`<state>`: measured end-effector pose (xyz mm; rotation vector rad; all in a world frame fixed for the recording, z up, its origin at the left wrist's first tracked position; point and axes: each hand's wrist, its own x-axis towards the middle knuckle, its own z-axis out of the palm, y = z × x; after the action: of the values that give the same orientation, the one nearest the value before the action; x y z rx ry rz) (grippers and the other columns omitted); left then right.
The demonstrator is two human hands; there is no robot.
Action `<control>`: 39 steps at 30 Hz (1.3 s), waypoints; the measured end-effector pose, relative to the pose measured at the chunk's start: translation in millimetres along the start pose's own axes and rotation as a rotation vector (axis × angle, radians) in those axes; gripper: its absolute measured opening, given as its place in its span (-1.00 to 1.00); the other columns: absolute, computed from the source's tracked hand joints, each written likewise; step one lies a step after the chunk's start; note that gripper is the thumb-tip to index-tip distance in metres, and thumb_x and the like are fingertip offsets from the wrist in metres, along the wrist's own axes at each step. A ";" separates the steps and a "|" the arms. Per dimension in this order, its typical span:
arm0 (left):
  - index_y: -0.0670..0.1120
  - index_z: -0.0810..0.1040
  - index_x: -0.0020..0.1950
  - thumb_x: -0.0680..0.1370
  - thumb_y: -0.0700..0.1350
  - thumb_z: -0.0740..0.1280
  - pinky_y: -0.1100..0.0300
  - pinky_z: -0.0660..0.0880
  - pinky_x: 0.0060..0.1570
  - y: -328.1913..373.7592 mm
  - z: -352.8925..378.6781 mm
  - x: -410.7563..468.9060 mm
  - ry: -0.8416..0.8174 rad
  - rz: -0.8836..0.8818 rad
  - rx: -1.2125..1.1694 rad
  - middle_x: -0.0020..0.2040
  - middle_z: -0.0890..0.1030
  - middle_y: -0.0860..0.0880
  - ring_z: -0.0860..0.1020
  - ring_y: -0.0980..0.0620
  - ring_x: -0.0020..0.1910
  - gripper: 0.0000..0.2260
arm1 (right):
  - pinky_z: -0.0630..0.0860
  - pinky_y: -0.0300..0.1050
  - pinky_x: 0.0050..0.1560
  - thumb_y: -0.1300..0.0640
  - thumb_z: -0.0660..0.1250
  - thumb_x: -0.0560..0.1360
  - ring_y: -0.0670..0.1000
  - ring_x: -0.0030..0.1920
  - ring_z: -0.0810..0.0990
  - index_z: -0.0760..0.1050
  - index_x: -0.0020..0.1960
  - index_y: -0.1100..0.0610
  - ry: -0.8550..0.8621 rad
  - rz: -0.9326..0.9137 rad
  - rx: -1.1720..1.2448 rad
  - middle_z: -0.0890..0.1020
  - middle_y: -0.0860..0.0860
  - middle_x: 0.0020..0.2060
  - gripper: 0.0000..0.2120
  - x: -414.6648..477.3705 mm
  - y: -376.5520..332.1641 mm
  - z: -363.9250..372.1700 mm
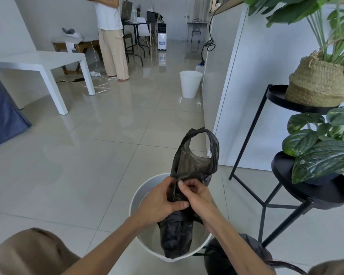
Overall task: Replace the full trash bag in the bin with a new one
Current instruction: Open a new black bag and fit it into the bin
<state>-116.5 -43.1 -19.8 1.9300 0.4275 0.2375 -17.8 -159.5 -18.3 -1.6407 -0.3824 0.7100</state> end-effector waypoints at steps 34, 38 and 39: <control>-0.14 0.48 0.01 0.45 -0.20 0.23 0.08 0.63 -0.22 -18.4 -74.5 0.3 -0.060 -0.254 0.908 -0.13 0.62 -0.16 0.68 -0.17 -0.20 -0.84 | 0.53 -0.03 -0.12 0.42 0.30 0.38 0.15 -0.14 0.54 0.47 -0.13 0.14 0.382 -0.091 -0.805 0.53 0.07 -0.15 -0.79 37.4 4.6 -73.5; 0.00 0.43 0.12 0.48 -0.09 0.25 0.10 0.65 -0.32 -19.6 -99.2 -4.5 -0.085 -0.336 0.954 -0.08 0.64 -0.09 0.65 -0.04 -0.44 -0.78 | 0.53 -0.02 -0.15 0.40 0.41 0.39 0.13 -0.12 0.56 0.41 -0.08 0.12 0.372 -0.051 -0.895 0.55 0.11 -0.05 -0.73 43.7 -5.9 -95.8; 0.00 0.42 0.15 0.43 -0.09 0.27 0.13 0.62 -0.33 -18.1 -103.6 -5.2 -0.106 -0.363 0.971 -0.07 0.63 -0.09 0.65 -0.04 -0.41 -0.71 | 0.51 -0.05 -0.17 0.40 0.43 0.38 0.11 -0.13 0.56 0.40 -0.07 0.12 0.371 -0.039 -0.907 0.56 0.11 -0.03 -0.71 45.5 -9.7 -99.2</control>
<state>-161.8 48.9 3.9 2.7202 0.9227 -0.3866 81.4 -205.8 -13.1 -2.5526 -0.4996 0.1655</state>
